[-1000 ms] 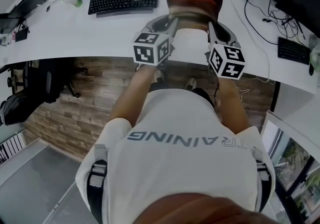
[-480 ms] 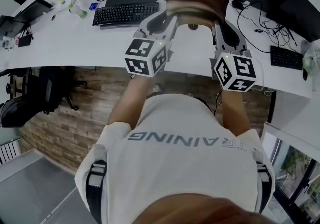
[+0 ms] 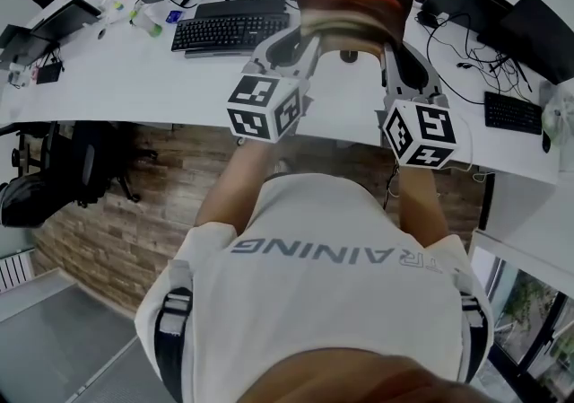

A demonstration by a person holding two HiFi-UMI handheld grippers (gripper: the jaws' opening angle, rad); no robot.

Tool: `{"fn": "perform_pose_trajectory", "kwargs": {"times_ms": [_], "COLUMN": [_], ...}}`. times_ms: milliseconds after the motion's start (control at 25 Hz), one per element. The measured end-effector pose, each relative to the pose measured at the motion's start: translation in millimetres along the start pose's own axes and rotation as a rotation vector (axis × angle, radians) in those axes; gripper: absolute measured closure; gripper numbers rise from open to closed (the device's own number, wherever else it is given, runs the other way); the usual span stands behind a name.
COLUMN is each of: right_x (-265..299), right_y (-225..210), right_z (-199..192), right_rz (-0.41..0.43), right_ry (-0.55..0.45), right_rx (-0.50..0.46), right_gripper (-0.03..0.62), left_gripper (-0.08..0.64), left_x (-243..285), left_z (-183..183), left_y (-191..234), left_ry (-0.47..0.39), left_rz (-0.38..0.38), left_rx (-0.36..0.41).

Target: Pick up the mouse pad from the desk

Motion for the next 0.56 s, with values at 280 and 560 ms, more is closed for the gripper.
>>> {"fn": "perform_pose_trajectory", "kwargs": {"times_ms": [280, 560], "right_x": [1.9, 5.1], "right_y": [2.0, 2.6], "right_z": [-2.1, -4.3], "right_rz": [-0.001, -0.008], "right_ry": [0.006, 0.012], "right_rx": [0.002, 0.004], "right_gripper": [0.538, 0.538], "left_gripper": [0.449, 0.449], "left_x": [0.4, 3.3], "left_z": [-1.1, -3.4], "left_y": [2.7, 6.4], "left_ry": [0.003, 0.007], "left_rz": [-0.005, -0.011], "left_rx": [-0.003, -0.009]}}
Point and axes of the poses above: the fingertips, and each gripper's own axes: x forward along the fingers, y to its left, z out of its top, the point moved 7 cm from there along -x, backward along the fingers, and after that the axes turned 8 degrees about y, right-handed, at the moved point
